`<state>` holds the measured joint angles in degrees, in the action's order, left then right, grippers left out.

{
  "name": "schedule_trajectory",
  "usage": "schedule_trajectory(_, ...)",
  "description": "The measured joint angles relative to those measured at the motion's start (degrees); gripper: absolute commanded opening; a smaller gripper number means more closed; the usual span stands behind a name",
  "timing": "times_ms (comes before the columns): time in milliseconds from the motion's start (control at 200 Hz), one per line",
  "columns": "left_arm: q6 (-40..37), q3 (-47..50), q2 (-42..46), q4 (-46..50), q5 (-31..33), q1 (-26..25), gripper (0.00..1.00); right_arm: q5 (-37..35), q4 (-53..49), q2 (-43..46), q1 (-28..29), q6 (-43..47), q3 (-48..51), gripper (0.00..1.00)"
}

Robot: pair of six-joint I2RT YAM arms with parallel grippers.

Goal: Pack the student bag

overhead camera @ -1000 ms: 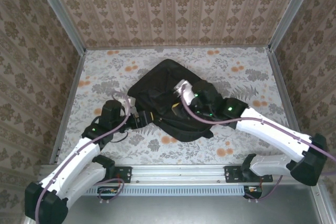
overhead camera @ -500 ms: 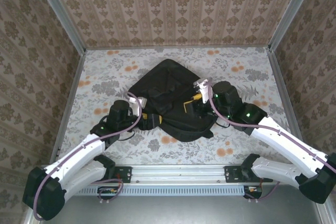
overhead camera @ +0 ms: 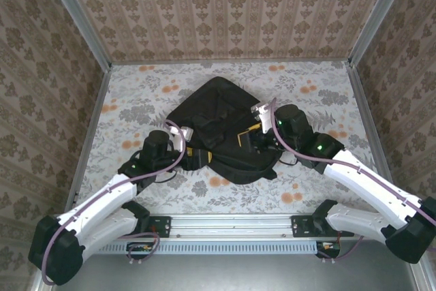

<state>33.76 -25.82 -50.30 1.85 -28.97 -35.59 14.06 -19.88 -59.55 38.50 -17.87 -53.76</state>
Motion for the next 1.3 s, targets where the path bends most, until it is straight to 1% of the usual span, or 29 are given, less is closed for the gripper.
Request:
schedule_trajectory(70, -0.07, 0.0, -0.44, 0.0, 0.02, 0.0, 0.66, 0.15, 0.04, 0.02, 0.0, -0.42, 0.02, 0.42)
schedule_trajectory(220, -0.46, 0.0, -0.94, 0.04, 0.26, 0.0, 0.57, 0.15, 0.11, 0.02, -0.02, -1.42, 0.52, 0.41)
schedule_trajectory(415, -1.05, 0.02, -1.42, 0.09, 1.03, 0.0, 0.35, 0.22, 0.11, -0.22, 0.0, -2.34, 1.07, 0.38)
schedule_trajectory(570, -1.77, 0.11, -1.88, 0.22, 1.75, 0.0, 0.12, 0.72, 0.04, -0.7, 0.42, -2.84, 1.11, 0.38)
schedule_trajectory(700, -1.9, 0.11, -1.88, 0.2, 1.73, 0.0, 0.04, 0.87, -1.18, -2.4, 1.53, -3.82, 0.61, 0.38)
schedule_trajectory(800, -1.88, 0.11, -1.84, 0.2, 1.73, -0.13, 0.0, 1.22, -3.96, -5.6, 1.92, -6.47, -1.62, 0.37)
schedule_trajectory(860, -1.9, 0.11, -1.7, 0.17, 1.73, -0.37, 0.0, 1.51, -4.37, -7.67, 2.16, -8.83, -2.51, 0.36)
schedule_trajectory(1005, -1.92, 0.11, -1.55, -0.02, 1.46, -1.31, 0.1, 2.32, -3.13, -9.62, 3.89, -16.09, -1.51, 0.38)
schedule_trajectory(1110, -1.9, 0.11, -1.44, 0.0, 1.29, -2.1, 0.1, 5.44, 1.33, -10.51, 4.96, -23.89, 0.66, 0.39)
schedule_trajectory(1300, -1.92, 0.11, -0.63, 0.13, 1.33, -2.38, 0.12, 10.05, 13.66, -15.61, 7.21, -39.1, 5.18, 0.43)
